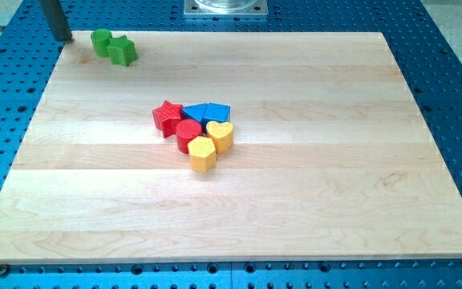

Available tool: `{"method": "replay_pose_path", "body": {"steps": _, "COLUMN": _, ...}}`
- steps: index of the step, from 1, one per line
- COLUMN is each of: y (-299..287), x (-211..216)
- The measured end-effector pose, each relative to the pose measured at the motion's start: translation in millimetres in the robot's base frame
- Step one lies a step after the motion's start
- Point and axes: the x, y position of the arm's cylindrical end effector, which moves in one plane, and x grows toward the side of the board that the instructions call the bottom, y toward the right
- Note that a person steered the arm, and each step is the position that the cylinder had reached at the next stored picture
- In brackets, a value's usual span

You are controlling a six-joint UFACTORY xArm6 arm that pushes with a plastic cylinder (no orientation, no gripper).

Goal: Place the green circle left to the red circle

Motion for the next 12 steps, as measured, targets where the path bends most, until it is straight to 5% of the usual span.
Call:
{"method": "replay_pose_path", "body": {"steps": 1, "y": 72, "x": 18}}
{"method": "replay_pose_path", "body": {"steps": 2, "y": 111, "x": 103}}
{"method": "replay_pose_path", "body": {"steps": 4, "y": 105, "x": 75}}
{"method": "replay_pose_path", "body": {"steps": 5, "y": 134, "x": 120}}
{"method": "replay_pose_path", "body": {"steps": 7, "y": 141, "x": 190}}
{"method": "replay_pose_path", "body": {"steps": 8, "y": 103, "x": 154}}
{"method": "replay_pose_path", "body": {"steps": 9, "y": 91, "x": 204}}
{"method": "replay_pose_path", "body": {"steps": 12, "y": 68, "x": 226}}
